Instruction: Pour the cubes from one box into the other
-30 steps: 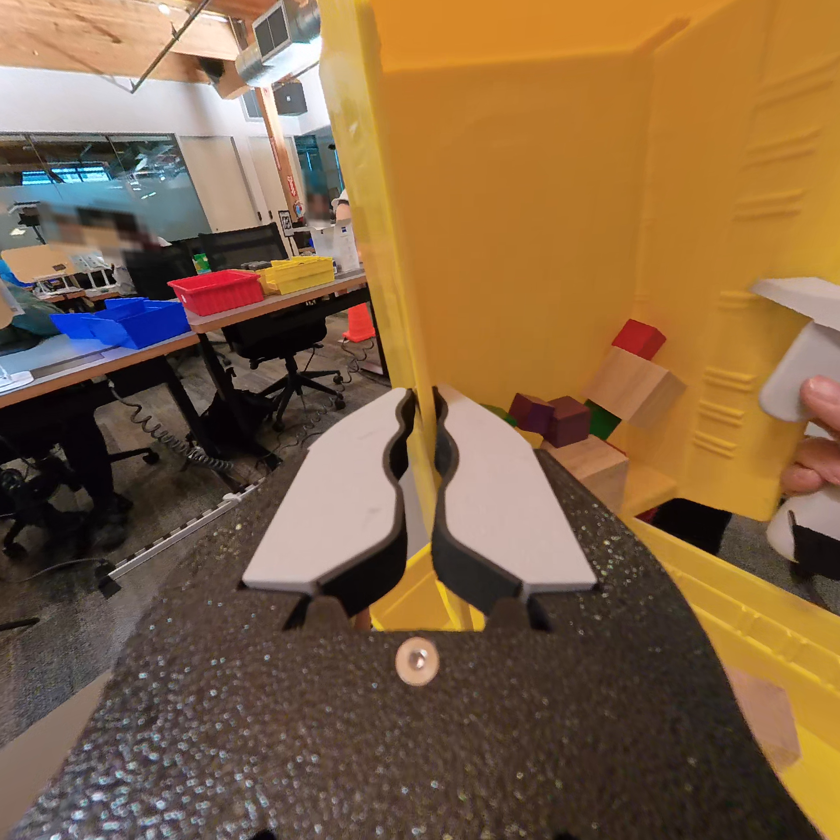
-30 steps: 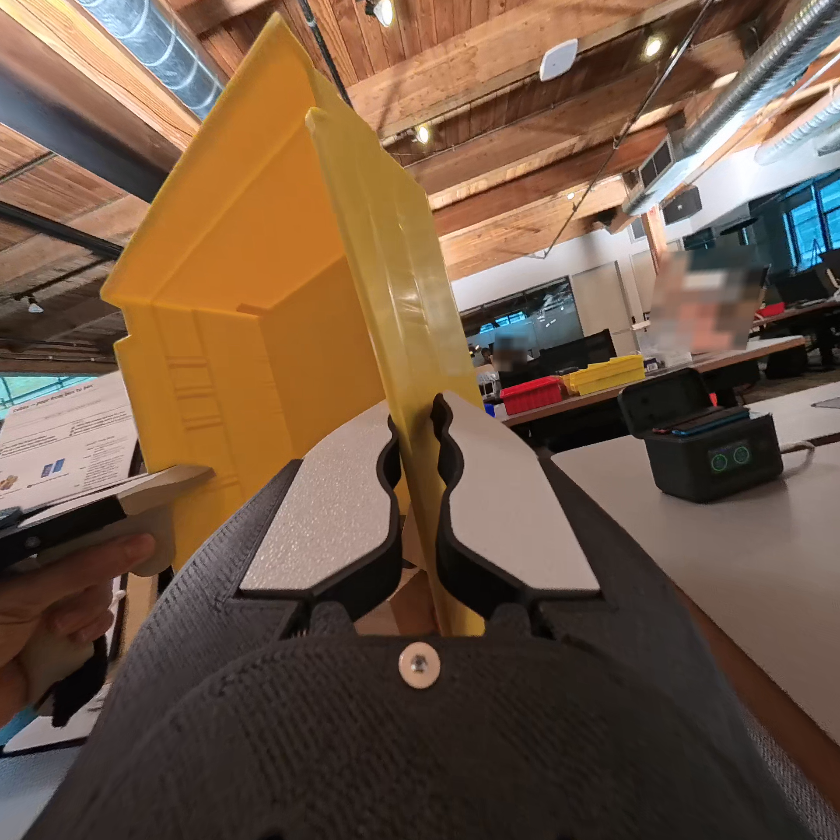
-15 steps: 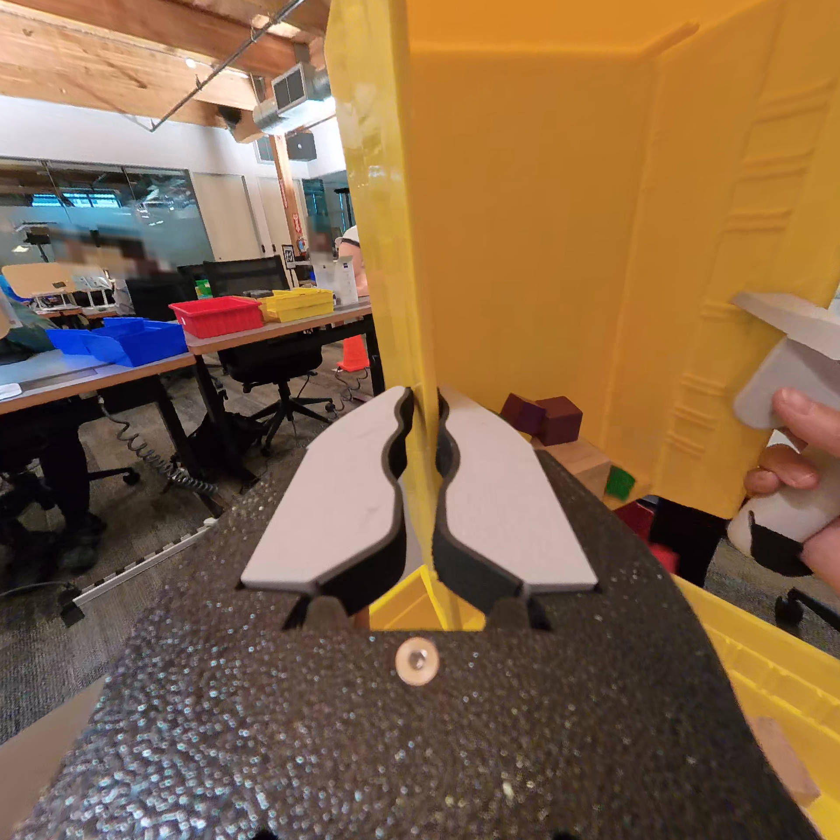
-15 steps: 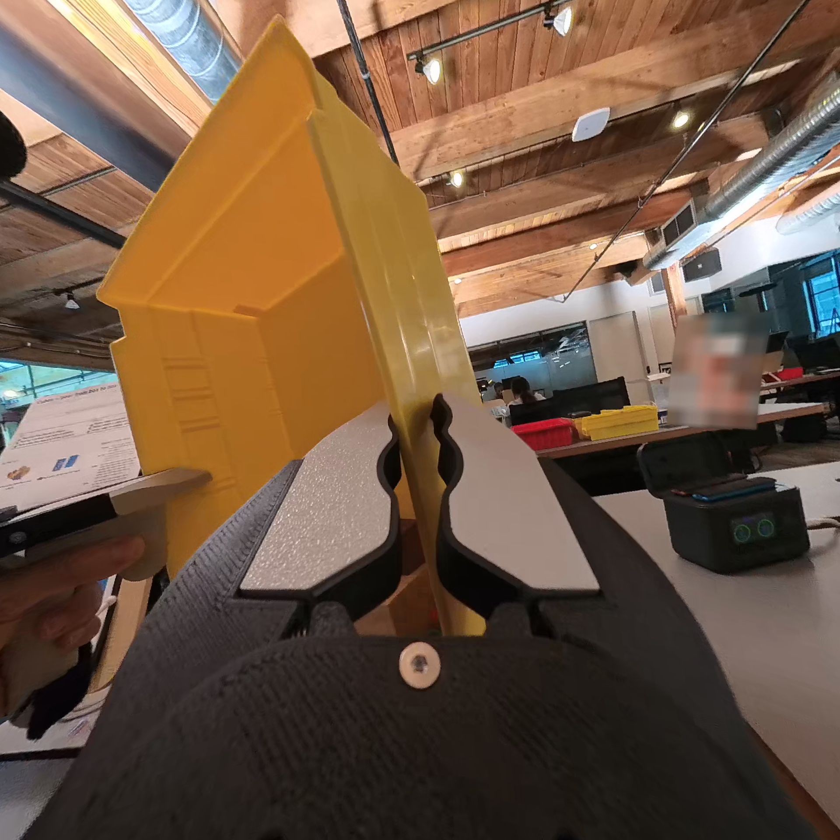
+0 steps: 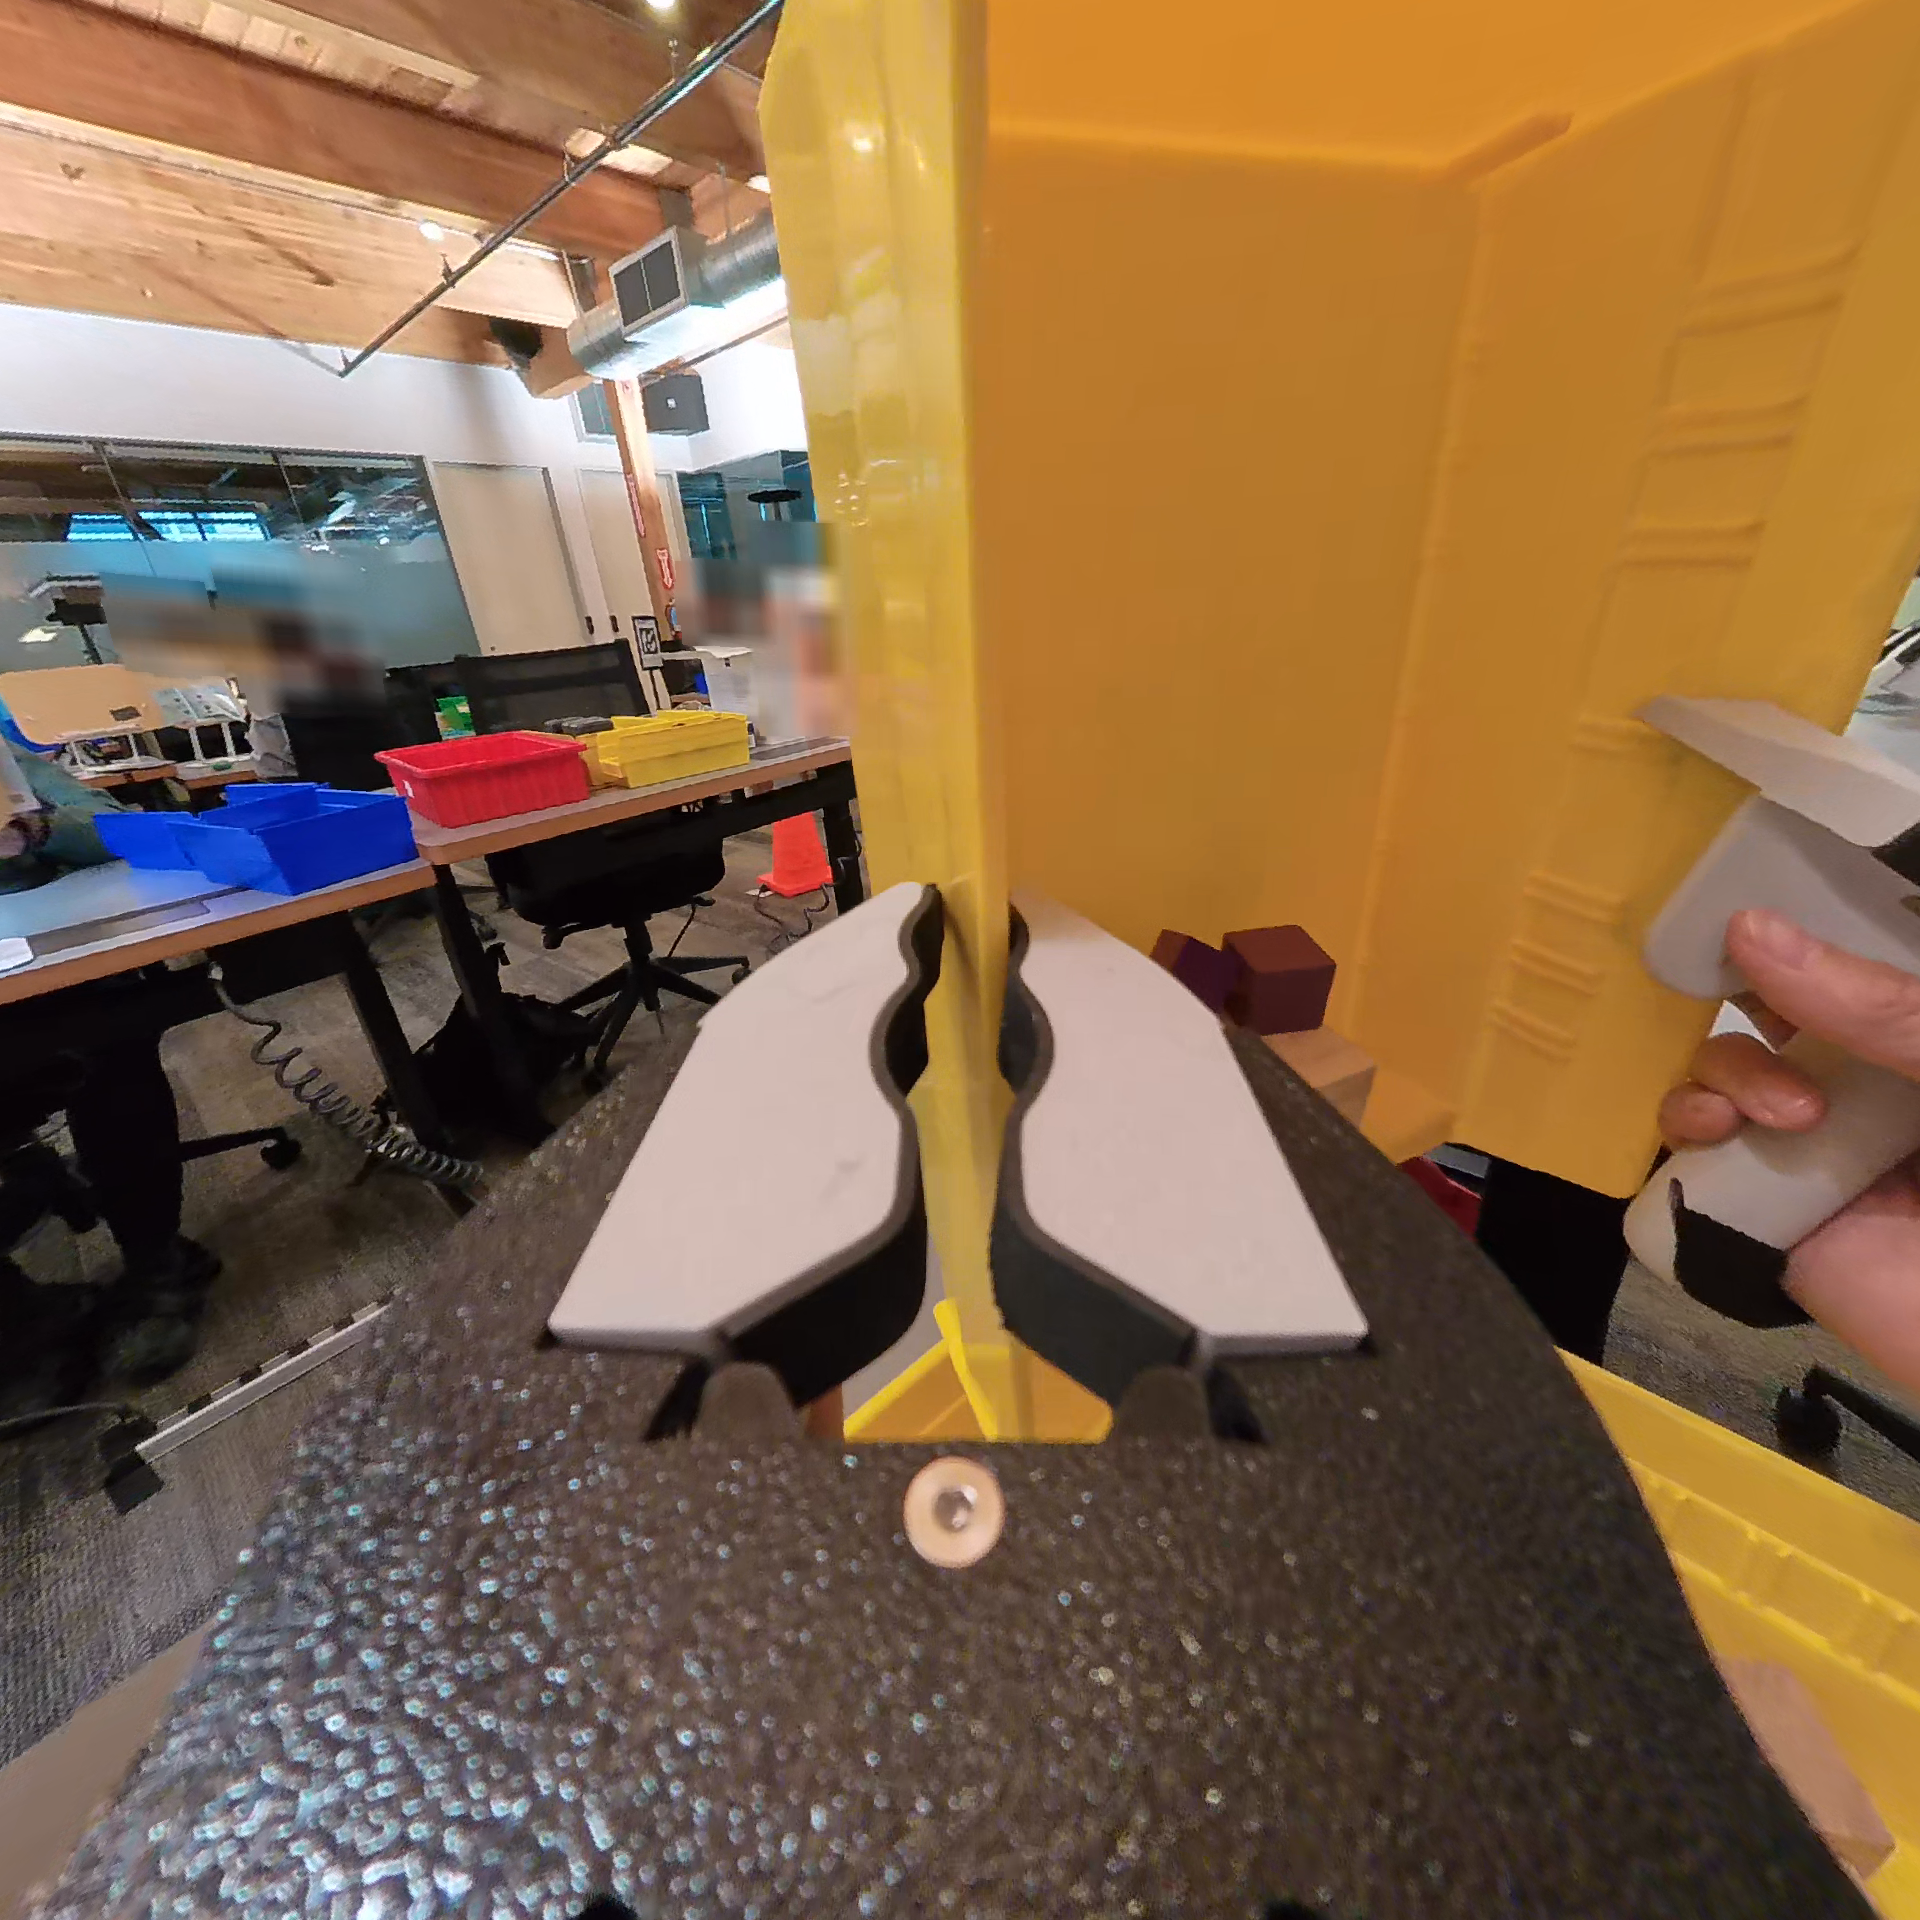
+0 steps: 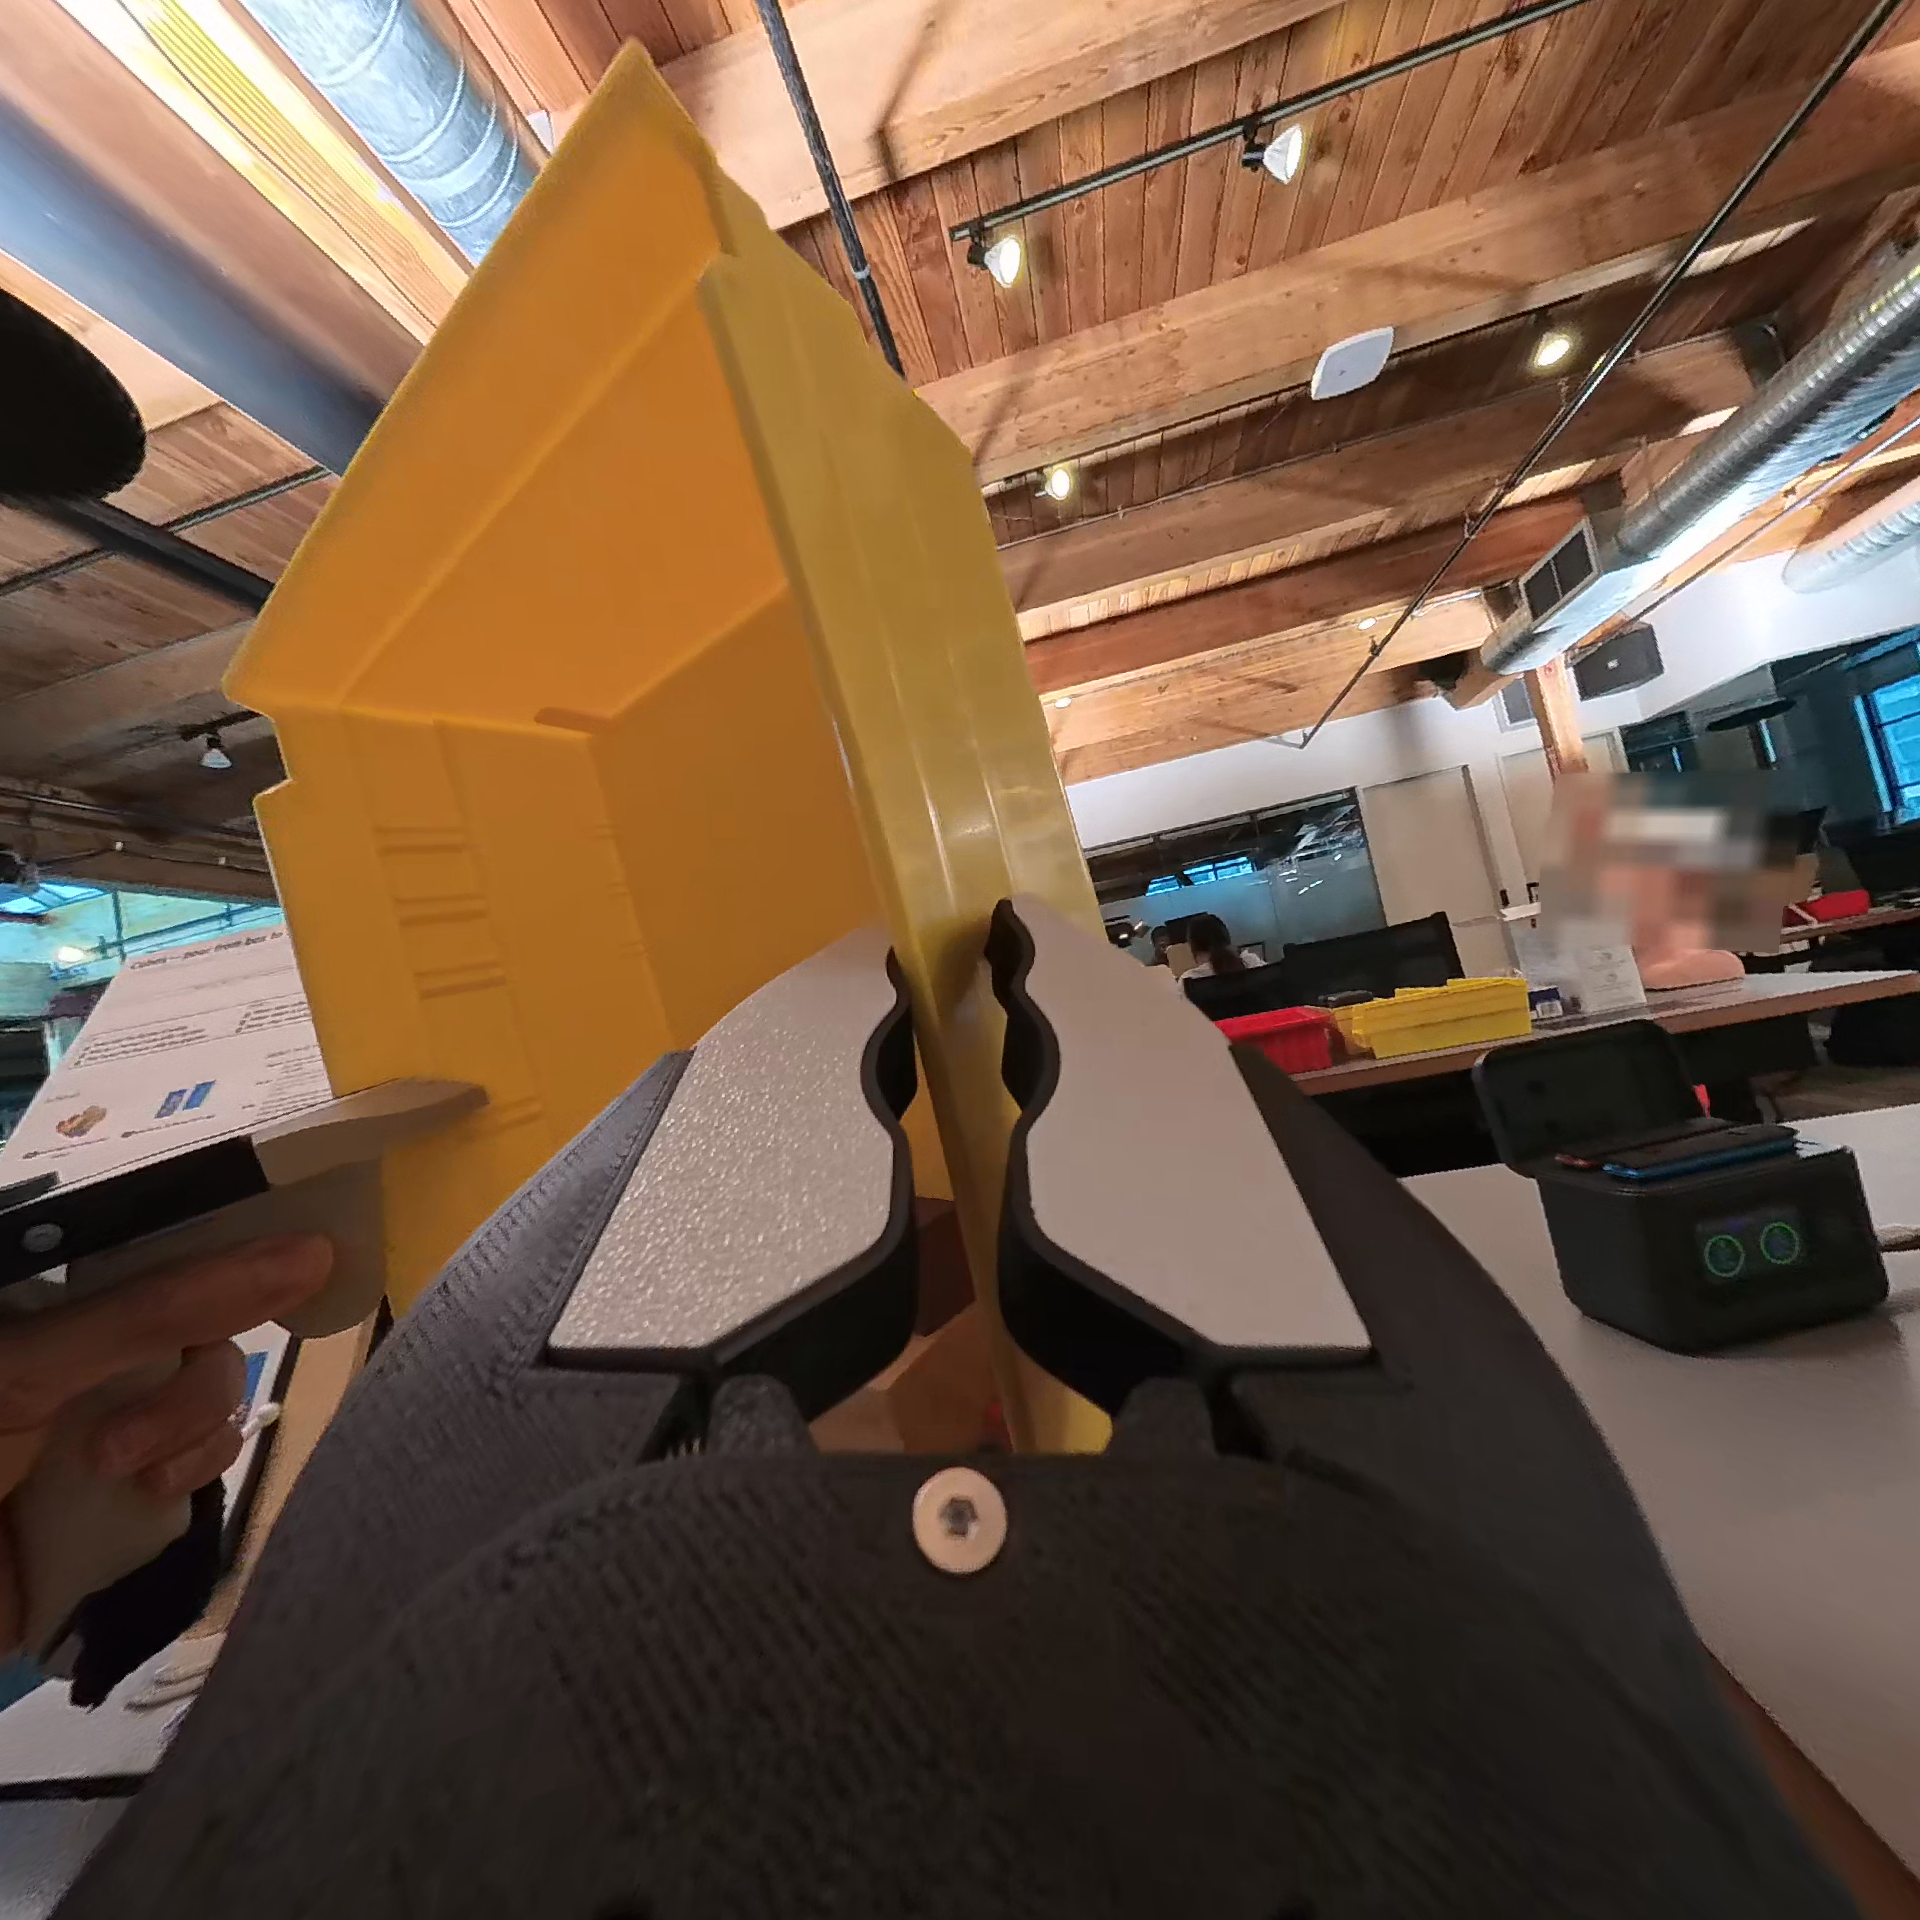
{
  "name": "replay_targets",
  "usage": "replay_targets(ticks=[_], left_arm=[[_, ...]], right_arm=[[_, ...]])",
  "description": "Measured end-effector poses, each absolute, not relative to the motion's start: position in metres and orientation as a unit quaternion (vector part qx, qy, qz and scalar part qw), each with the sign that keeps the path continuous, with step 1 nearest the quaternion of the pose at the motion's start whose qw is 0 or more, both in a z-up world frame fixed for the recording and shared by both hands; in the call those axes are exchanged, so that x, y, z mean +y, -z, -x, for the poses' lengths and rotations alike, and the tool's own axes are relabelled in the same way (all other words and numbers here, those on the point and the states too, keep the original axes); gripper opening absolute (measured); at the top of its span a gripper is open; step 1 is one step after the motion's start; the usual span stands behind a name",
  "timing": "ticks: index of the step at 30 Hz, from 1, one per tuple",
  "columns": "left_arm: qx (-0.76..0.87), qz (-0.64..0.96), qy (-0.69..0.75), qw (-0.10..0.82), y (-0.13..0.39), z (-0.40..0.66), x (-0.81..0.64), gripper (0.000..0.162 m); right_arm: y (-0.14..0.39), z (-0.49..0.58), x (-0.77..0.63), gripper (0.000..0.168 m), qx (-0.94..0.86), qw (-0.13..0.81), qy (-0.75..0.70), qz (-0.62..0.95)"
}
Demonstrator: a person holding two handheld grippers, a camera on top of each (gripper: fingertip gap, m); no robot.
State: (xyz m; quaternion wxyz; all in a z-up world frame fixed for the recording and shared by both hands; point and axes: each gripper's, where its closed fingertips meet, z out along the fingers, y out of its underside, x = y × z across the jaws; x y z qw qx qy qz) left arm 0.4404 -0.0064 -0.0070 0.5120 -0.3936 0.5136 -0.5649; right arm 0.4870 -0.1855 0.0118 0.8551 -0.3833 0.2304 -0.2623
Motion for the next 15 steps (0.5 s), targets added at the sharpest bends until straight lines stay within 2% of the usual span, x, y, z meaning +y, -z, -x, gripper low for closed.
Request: replay_targets(ticks=[15], left_arm=[[0.508,0.398,0.565,0.514,-0.004,-0.44,-0.007,0.008]], right_arm=[[-0.023,-0.488,-0.185,0.012,0.227,0.854,0.272,0.381]])
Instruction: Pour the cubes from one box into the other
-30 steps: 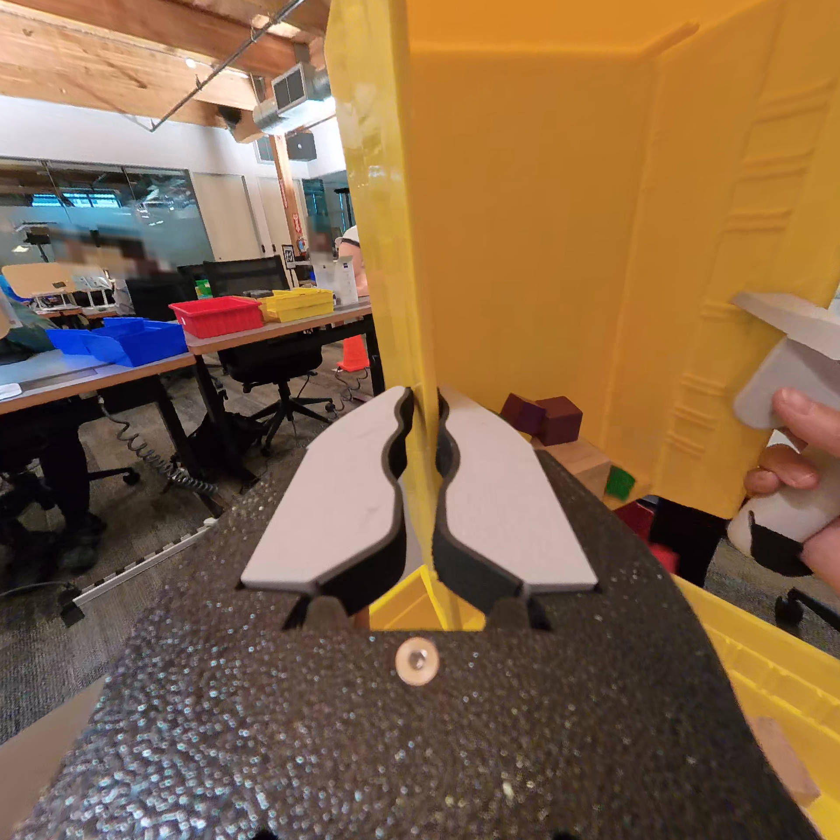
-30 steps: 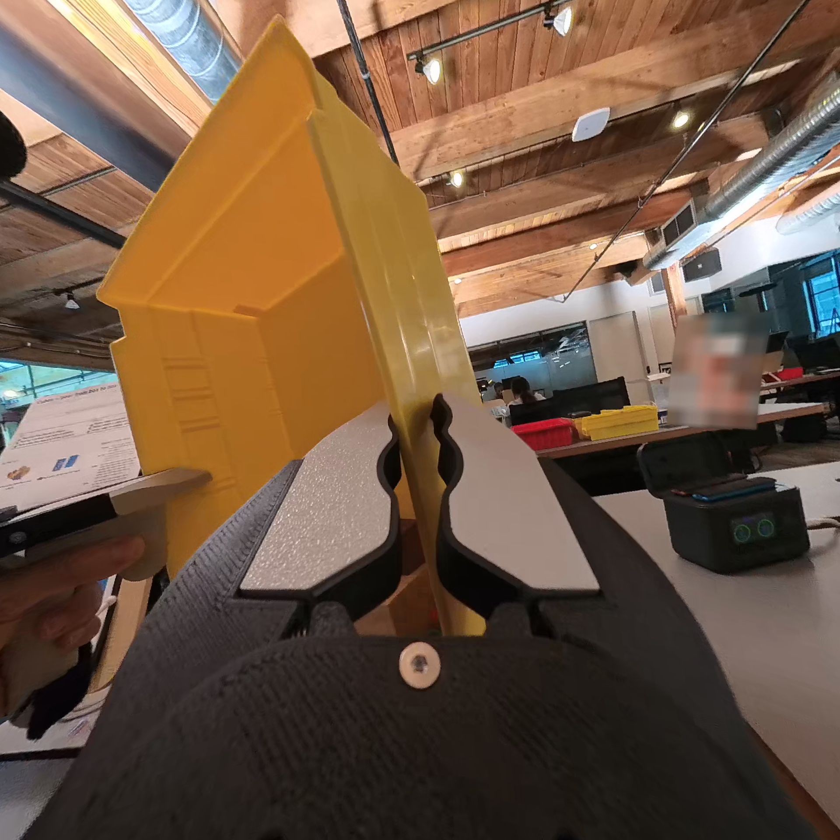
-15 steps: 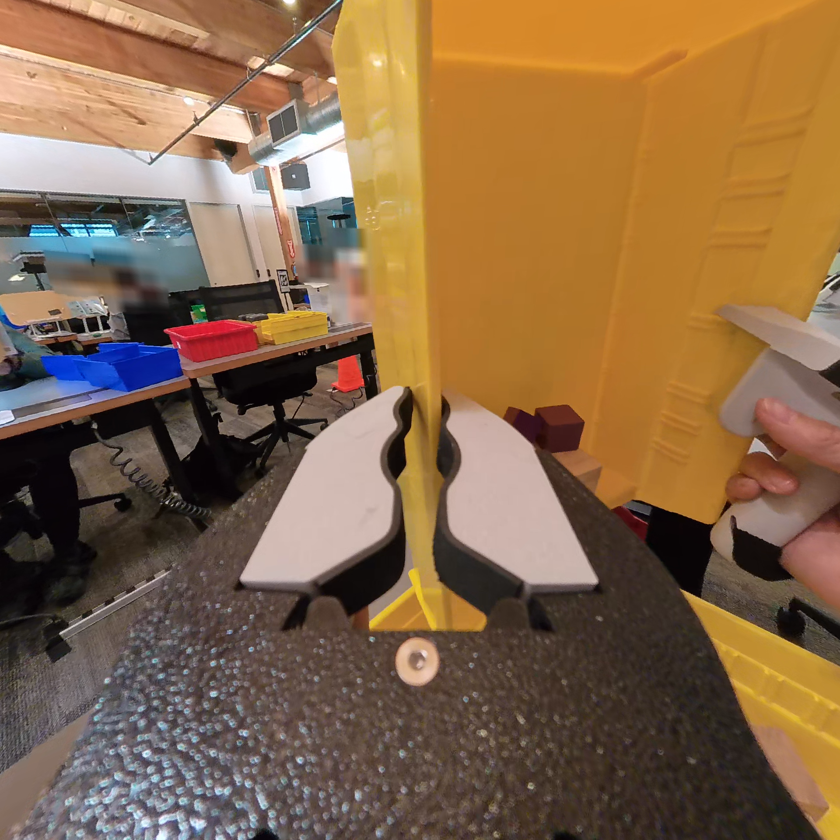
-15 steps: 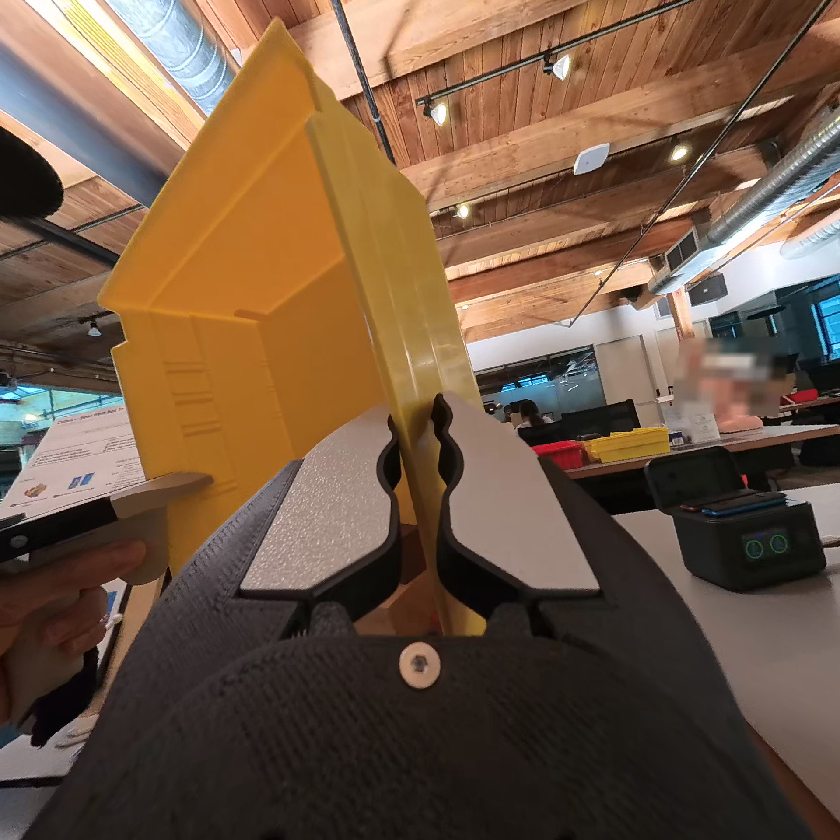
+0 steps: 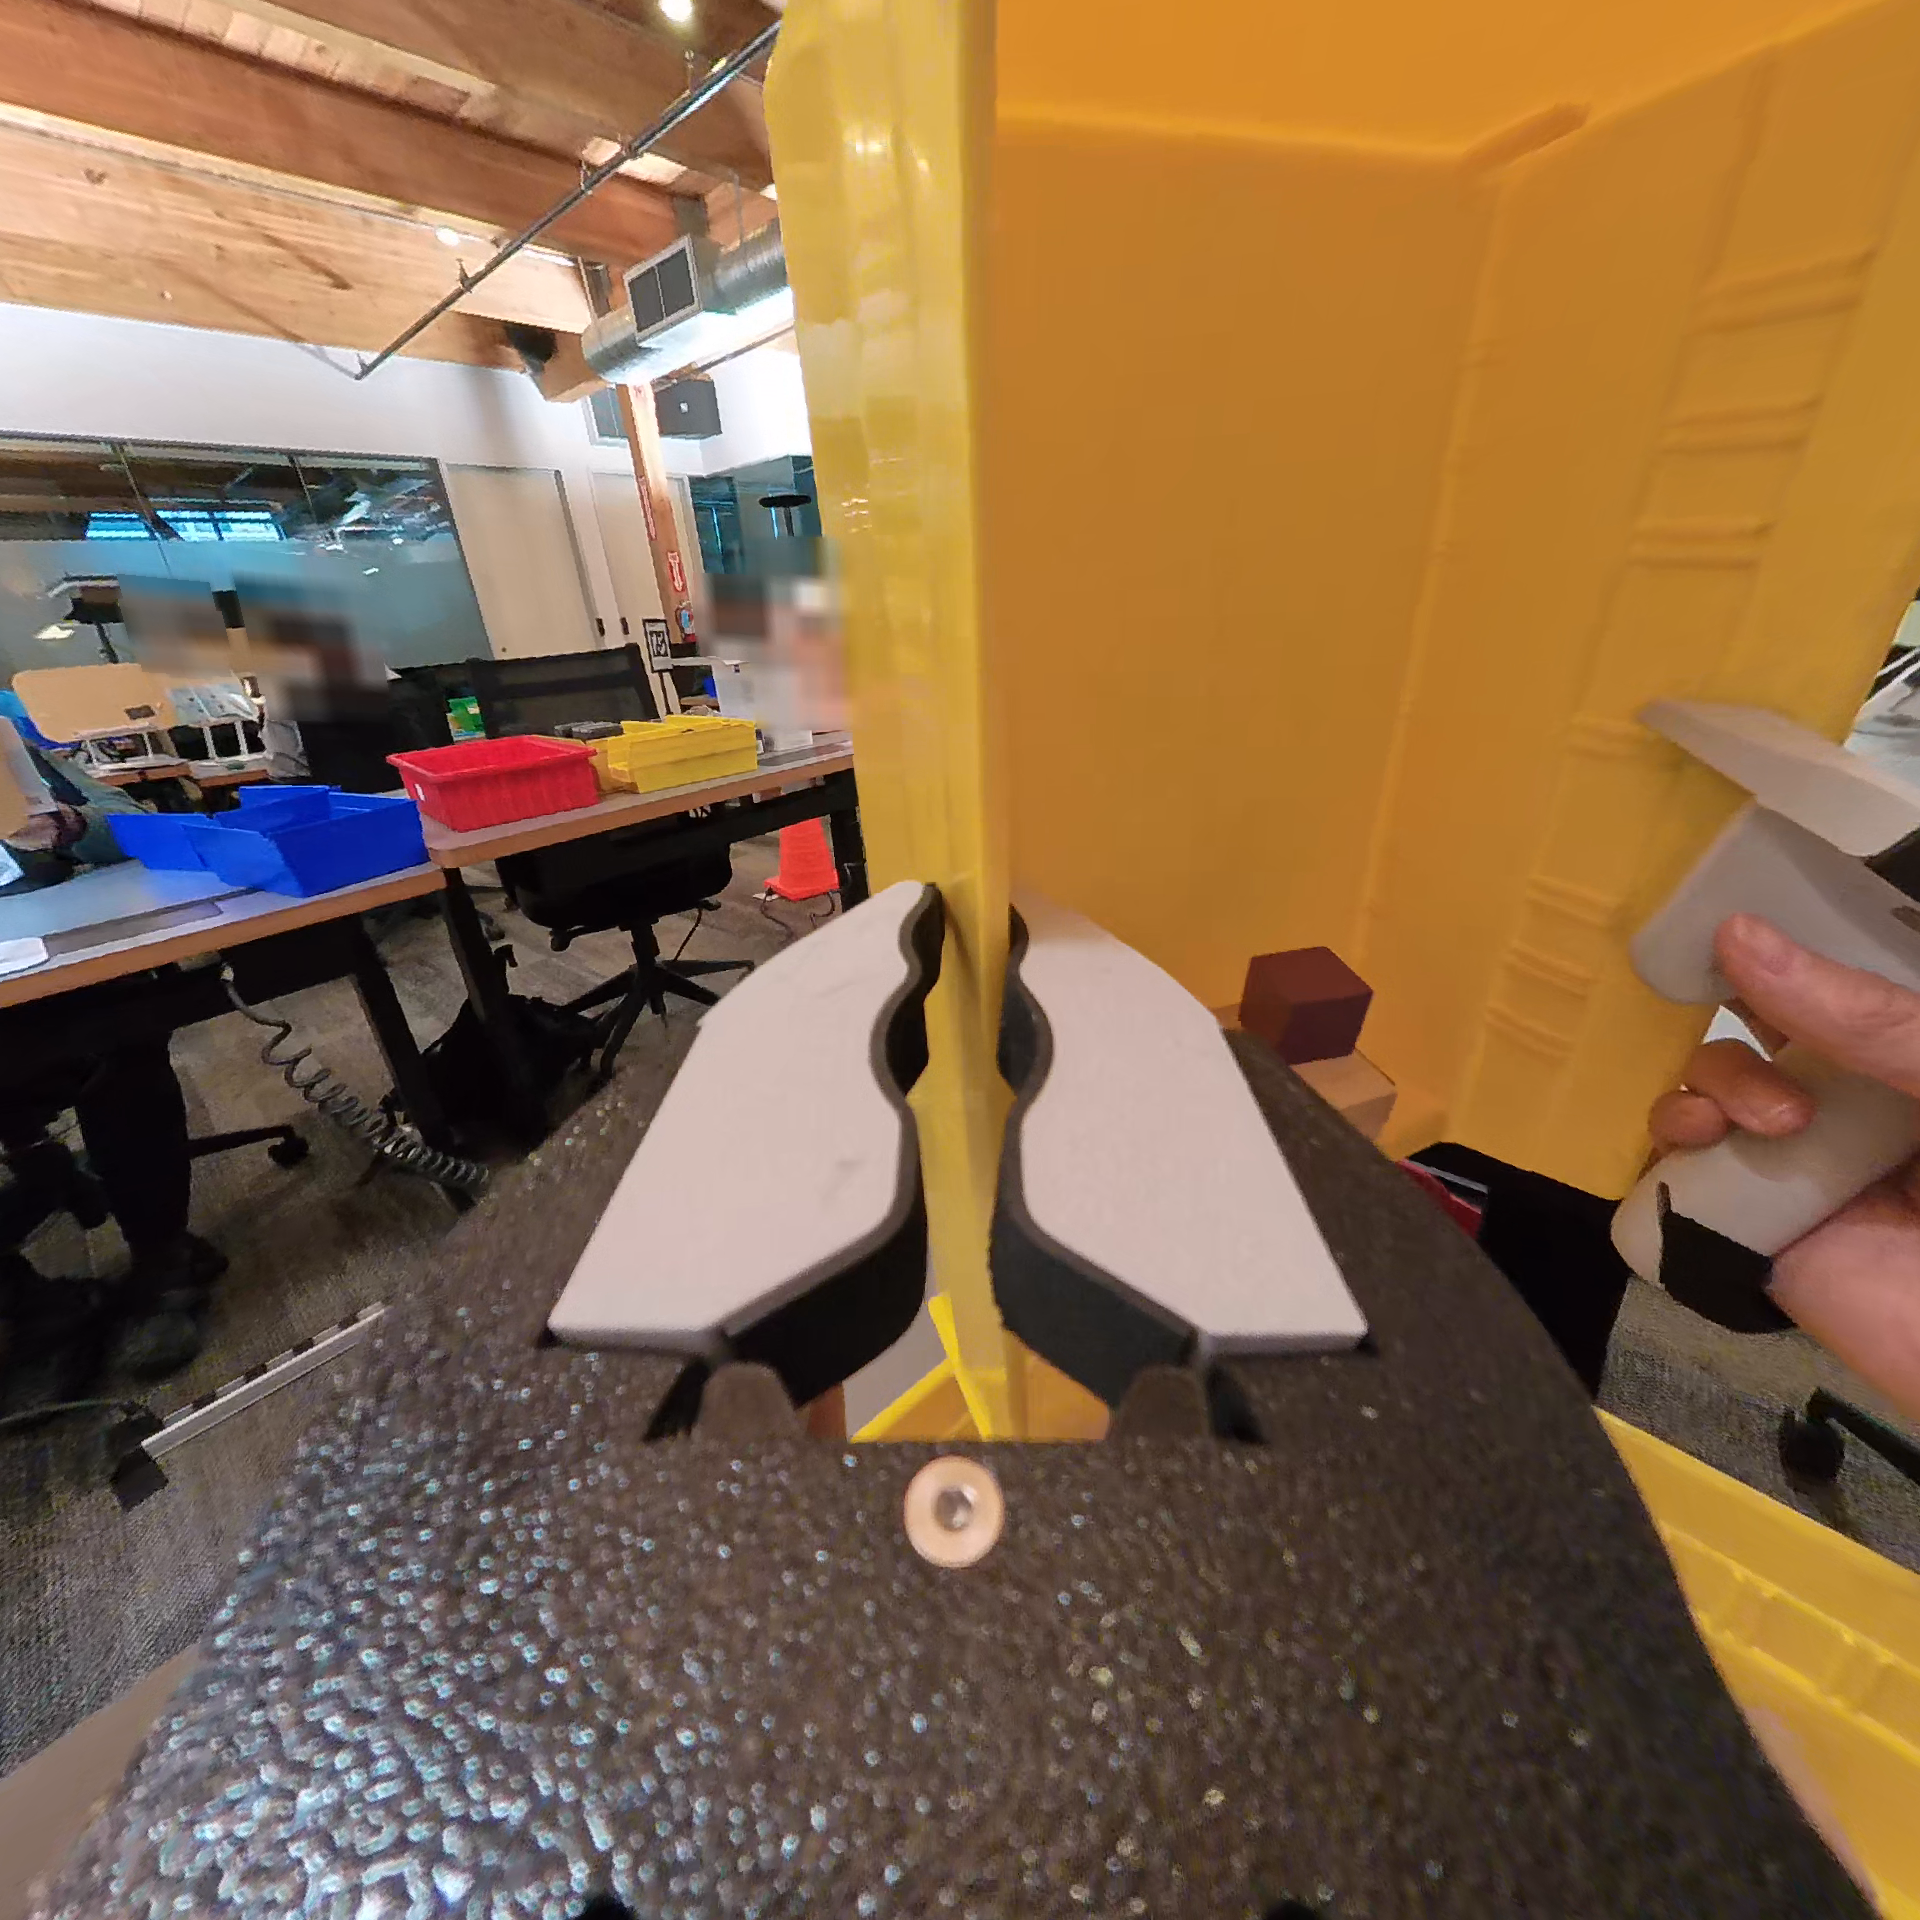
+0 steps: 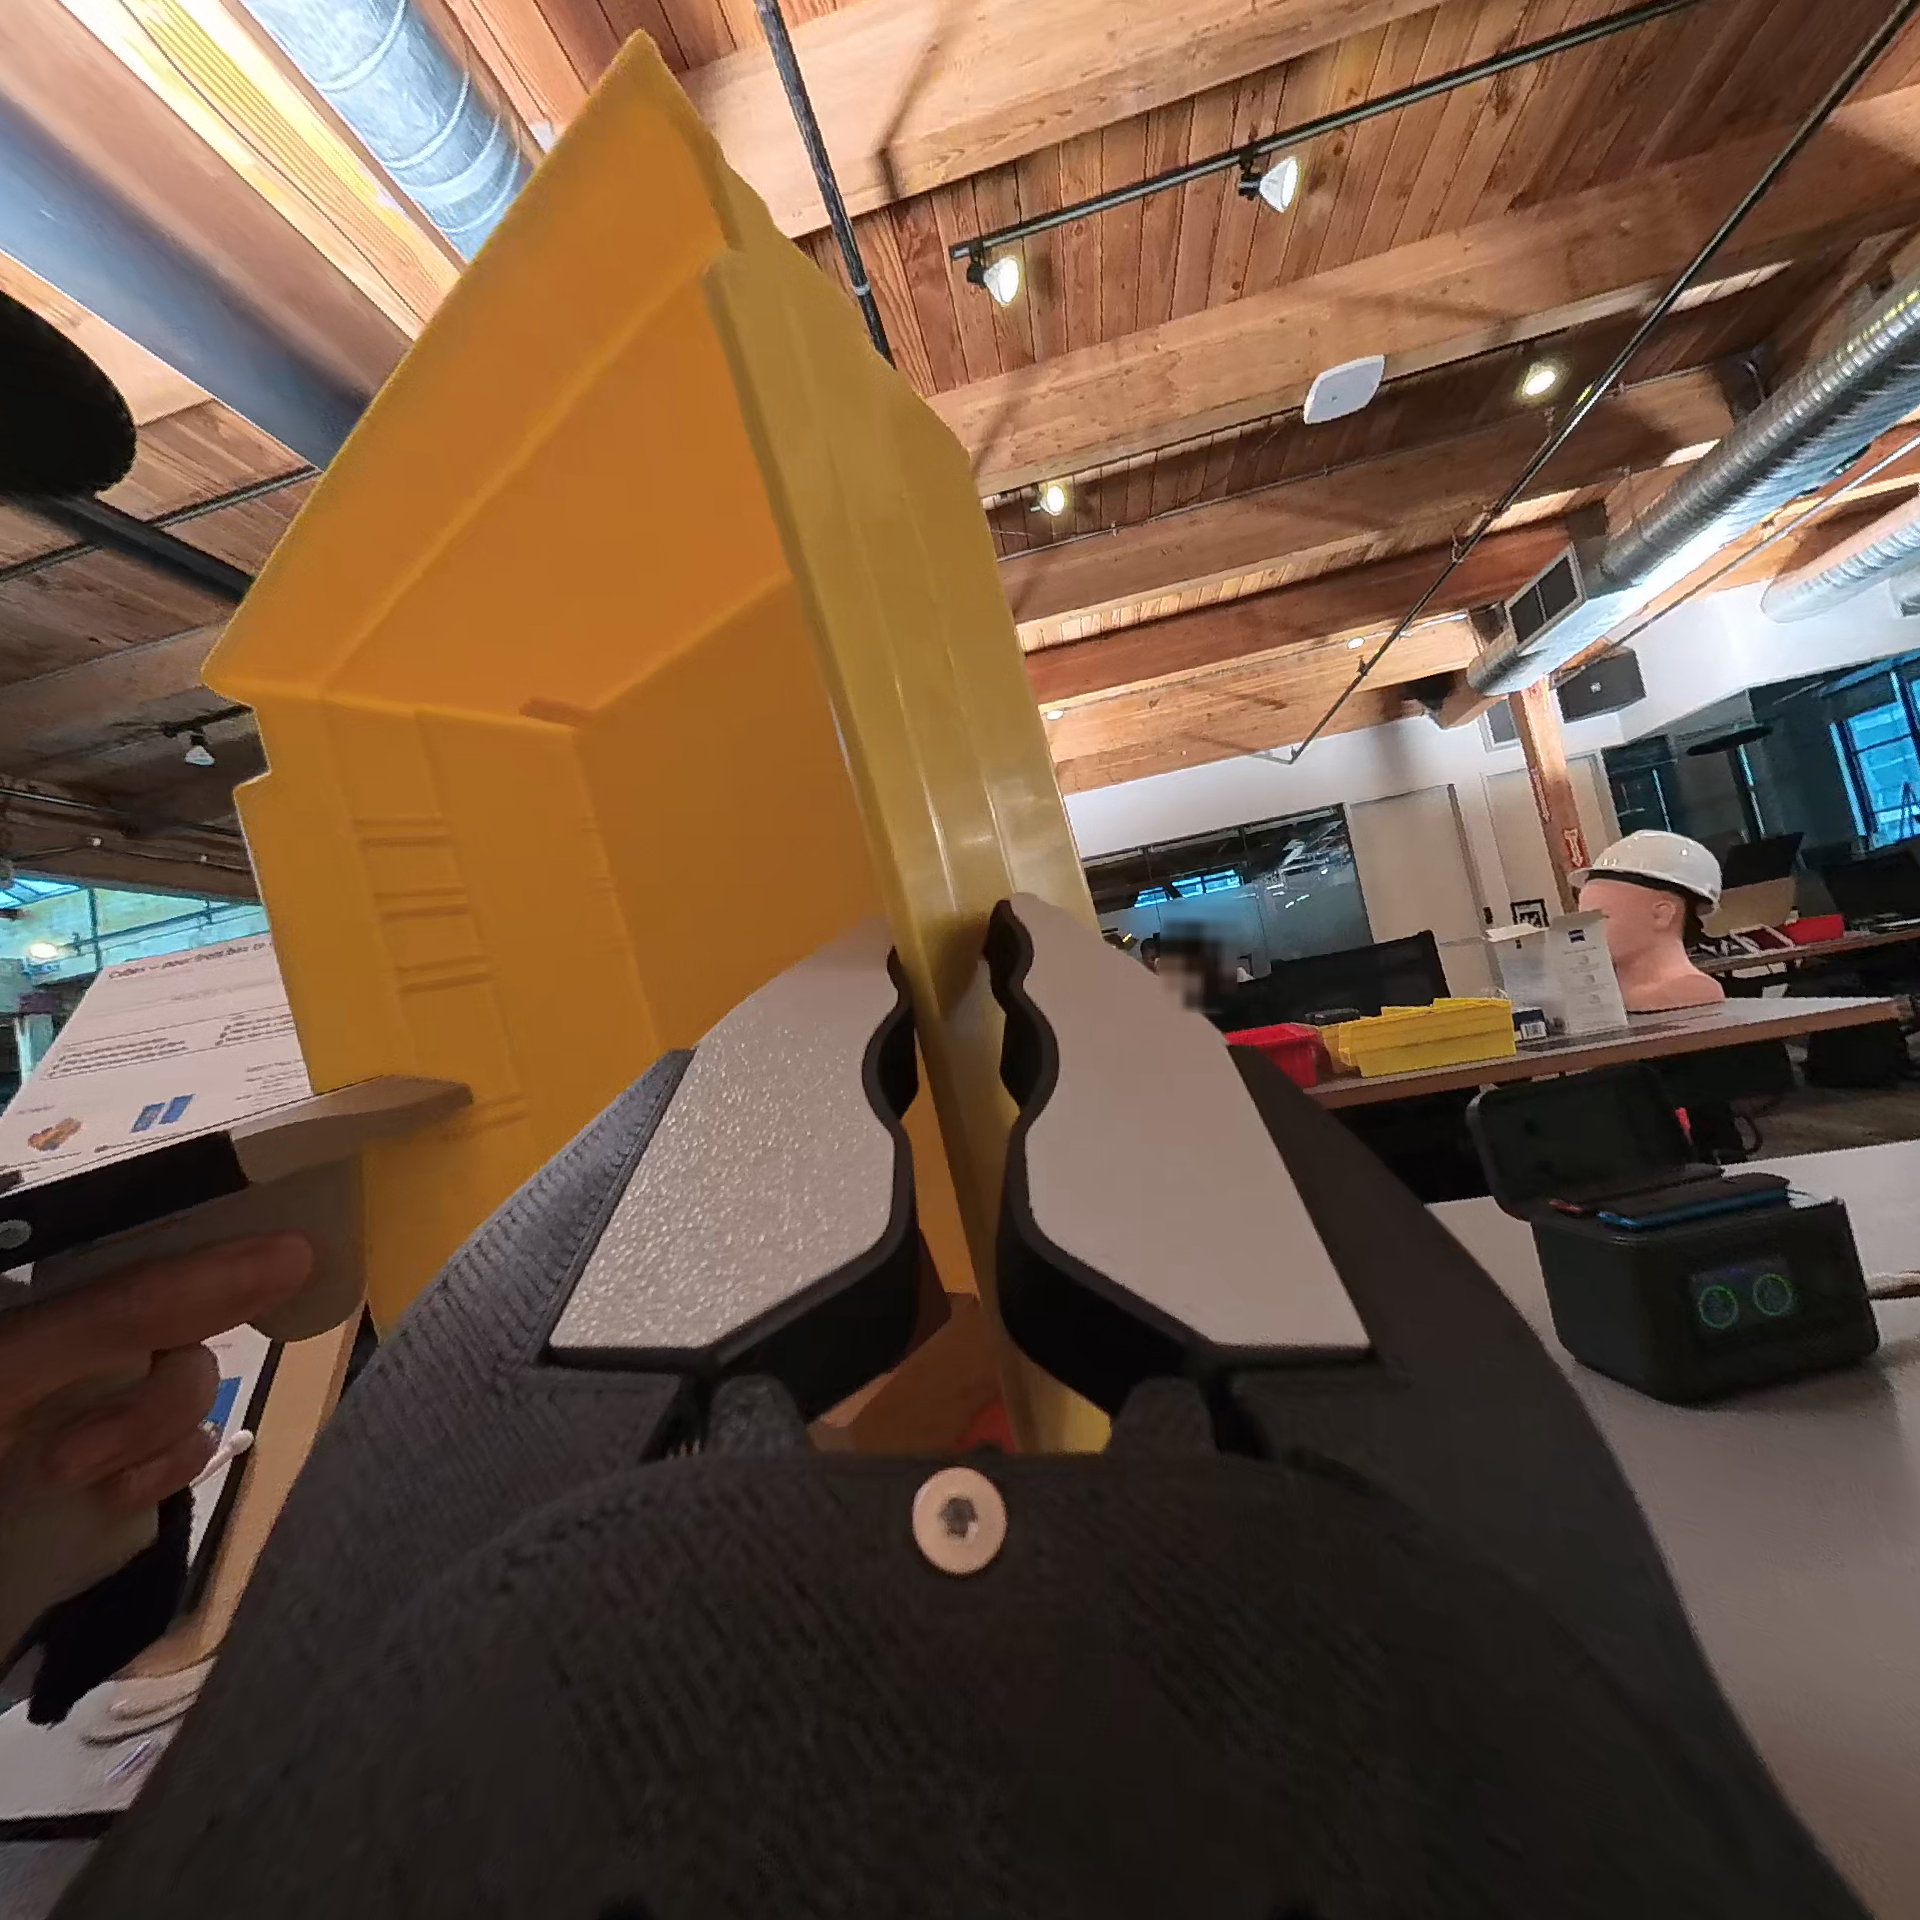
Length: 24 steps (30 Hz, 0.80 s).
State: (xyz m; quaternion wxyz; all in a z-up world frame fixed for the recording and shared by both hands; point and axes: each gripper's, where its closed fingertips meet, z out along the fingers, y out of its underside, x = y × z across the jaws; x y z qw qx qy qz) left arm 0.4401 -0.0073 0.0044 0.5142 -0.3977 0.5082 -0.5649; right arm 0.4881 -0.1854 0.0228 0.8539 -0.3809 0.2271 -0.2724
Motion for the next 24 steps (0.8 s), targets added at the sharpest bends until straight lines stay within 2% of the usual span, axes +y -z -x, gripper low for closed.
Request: replay_targets(ticks=[24], left_arm=[[0.478,0.36,0.591,0.541,-0.017,-0.428,-0.007,0.009]], right_arm=[[-0.036,-0.481,-0.185,0.011,0.191,0.875,0.273,0.352]])
